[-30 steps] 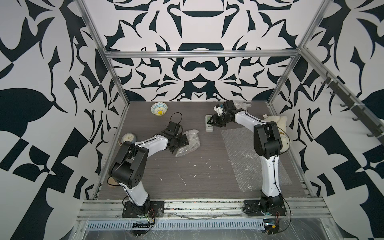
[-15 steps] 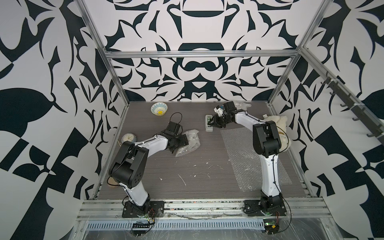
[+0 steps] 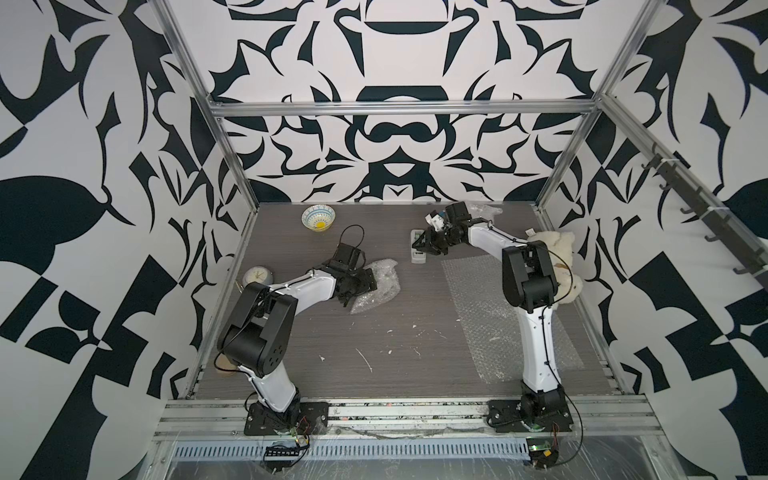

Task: Wrap bowls in bubble wrap
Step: Tear off the tape using the Tape Cutter.

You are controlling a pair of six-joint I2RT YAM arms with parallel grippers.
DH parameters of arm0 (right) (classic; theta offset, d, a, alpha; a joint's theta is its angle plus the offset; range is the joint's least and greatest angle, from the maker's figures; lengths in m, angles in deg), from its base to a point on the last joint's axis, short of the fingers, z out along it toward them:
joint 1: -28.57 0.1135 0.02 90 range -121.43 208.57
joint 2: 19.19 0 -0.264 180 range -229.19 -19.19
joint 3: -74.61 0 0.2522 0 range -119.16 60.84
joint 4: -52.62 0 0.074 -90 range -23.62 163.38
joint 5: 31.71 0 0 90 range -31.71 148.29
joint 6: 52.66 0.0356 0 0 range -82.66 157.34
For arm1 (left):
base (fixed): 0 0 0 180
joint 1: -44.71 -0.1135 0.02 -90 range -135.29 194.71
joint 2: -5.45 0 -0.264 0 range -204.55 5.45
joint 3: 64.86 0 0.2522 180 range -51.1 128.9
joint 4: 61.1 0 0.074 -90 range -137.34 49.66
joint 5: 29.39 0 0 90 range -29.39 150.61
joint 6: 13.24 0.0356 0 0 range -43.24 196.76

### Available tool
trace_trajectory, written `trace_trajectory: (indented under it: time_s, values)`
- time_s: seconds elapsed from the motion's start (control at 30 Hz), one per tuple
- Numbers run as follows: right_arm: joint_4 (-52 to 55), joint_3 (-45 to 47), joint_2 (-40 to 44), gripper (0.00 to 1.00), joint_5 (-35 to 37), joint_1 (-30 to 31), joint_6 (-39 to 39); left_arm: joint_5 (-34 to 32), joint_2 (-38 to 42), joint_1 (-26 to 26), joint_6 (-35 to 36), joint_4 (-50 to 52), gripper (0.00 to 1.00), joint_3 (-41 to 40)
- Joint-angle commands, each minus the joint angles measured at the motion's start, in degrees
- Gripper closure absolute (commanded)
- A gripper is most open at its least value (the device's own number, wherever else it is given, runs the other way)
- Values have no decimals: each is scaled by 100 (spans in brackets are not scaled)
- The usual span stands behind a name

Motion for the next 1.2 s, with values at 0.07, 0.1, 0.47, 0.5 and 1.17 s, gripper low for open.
trace_trajectory:
  time_s: [0.07,0.1,0.47,0.5,1.17]
  values:
    - [265,-14,32,77,152,44,51,-70,158,28,39,165,16,-146]
    - [254,-10,28,79,152,38,64,-70,158,34,39,161,16,-142]
    - [36,65,209,100,42,11,181,-105,232,32,39,192,17,-172]
    - [36,71,286,100,15,8,176,-100,232,28,39,191,17,-173]
    - [-120,1889,1821,100,29,138,24,-29,96,36,39,99,17,-116]
